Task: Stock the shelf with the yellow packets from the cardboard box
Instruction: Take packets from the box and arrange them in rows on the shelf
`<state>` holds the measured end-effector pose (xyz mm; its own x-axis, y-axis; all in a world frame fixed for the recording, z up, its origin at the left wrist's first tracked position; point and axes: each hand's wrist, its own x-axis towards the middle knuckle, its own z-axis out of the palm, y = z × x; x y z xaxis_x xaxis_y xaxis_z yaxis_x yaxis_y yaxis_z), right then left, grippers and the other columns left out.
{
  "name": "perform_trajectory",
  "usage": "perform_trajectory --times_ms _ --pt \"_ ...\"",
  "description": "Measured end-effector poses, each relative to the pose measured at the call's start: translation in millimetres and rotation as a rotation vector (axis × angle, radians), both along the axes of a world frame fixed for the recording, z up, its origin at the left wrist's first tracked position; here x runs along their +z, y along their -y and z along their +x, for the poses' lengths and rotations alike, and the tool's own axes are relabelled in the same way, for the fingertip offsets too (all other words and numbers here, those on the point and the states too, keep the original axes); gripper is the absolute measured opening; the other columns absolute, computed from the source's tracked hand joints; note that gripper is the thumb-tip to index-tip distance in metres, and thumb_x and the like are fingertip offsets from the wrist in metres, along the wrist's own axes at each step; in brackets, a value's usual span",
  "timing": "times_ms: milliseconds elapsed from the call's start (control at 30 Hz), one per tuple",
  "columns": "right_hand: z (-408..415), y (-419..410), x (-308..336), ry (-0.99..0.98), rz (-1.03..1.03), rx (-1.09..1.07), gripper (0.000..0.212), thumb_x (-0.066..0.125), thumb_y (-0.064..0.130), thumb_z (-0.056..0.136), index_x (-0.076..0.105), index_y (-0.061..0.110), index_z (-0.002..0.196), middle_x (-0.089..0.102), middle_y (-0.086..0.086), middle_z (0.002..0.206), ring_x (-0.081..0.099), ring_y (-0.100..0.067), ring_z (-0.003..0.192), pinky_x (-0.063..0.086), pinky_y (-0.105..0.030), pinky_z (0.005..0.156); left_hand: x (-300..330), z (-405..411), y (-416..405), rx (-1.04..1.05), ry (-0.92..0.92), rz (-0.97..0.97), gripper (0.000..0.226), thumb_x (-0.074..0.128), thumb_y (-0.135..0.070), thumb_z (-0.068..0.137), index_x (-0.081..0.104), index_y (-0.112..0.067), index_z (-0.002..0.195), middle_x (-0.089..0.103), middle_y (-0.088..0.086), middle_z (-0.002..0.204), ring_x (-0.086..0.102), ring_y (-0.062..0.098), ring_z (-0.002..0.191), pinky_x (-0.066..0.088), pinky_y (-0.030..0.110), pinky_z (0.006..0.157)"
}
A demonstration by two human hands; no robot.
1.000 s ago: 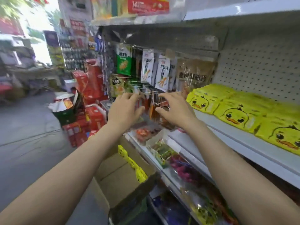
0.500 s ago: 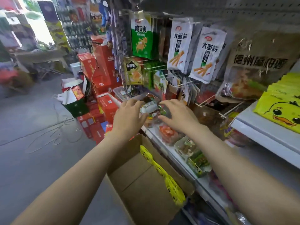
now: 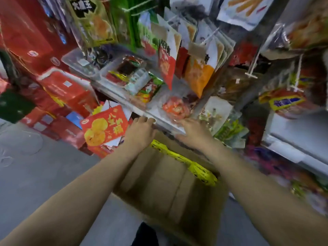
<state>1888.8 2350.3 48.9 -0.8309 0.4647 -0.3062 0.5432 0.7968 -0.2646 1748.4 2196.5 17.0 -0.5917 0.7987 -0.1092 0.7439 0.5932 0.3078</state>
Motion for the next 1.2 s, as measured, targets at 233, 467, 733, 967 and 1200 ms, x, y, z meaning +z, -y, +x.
perform_trajectory --times_ms 233,467,733,967,1200 --pt "13 15 -123 0.208 -0.197 -0.074 0.048 0.062 0.047 0.088 0.053 0.028 0.131 0.062 -0.004 0.123 0.061 -0.027 0.111 0.052 -0.036 0.083 -125 -25 3 -0.089 0.272 -0.146 0.056 0.064 -0.048 0.078 0.058 -0.016 0.124 0.054 0.019 0.129 0.05 0.041 0.119 0.047 0.049 0.094" --pt "37 25 -236 0.264 -0.23 -0.249 0.059 0.065 0.045 0.088 0.049 0.018 0.138 0.05 -0.013 0.141 0.051 -0.033 0.126 0.047 -0.04 0.096 -211 -36 -10 -0.158 0.324 -0.195 0.067 0.075 -0.039 0.079 0.05 -0.024 0.138 0.041 0.011 0.148 0.035 0.032 0.135 0.026 0.037 0.112" --pt "40 30 -302 0.217 -0.006 -0.318 0.07 0.071 0.042 0.083 0.044 0.01 0.139 0.052 -0.014 0.133 0.047 -0.033 0.125 0.046 -0.043 0.093 -268 -37 -22 -0.079 0.285 -0.125 0.067 0.062 -0.03 0.088 0.033 -0.022 0.147 0.029 0.006 0.154 0.025 0.027 0.141 0.017 0.036 0.119" --pt "39 40 -331 0.286 0.256 -0.41 0.032 0.085 0.025 0.067 0.076 0.013 0.095 0.064 -0.01 0.1 0.058 -0.032 0.099 0.049 -0.037 0.077 -287 -31 -27 -0.101 0.091 -0.145 0.062 0.063 -0.025 0.087 0.037 -0.022 0.143 0.039 0.013 0.138 0.039 0.033 0.122 0.032 0.044 0.103" --pt "57 37 -317 -0.059 -0.205 -0.42 0.012 0.075 0.022 0.079 0.065 0.015 0.082 0.066 -0.005 0.096 0.058 -0.028 0.095 0.042 -0.035 0.079 -290 -26 -33 -0.106 0.075 -0.068 0.019 0.047 -0.026 0.094 0.059 -0.022 0.109 0.047 0.006 0.114 0.038 0.027 0.113 0.028 0.036 0.099"
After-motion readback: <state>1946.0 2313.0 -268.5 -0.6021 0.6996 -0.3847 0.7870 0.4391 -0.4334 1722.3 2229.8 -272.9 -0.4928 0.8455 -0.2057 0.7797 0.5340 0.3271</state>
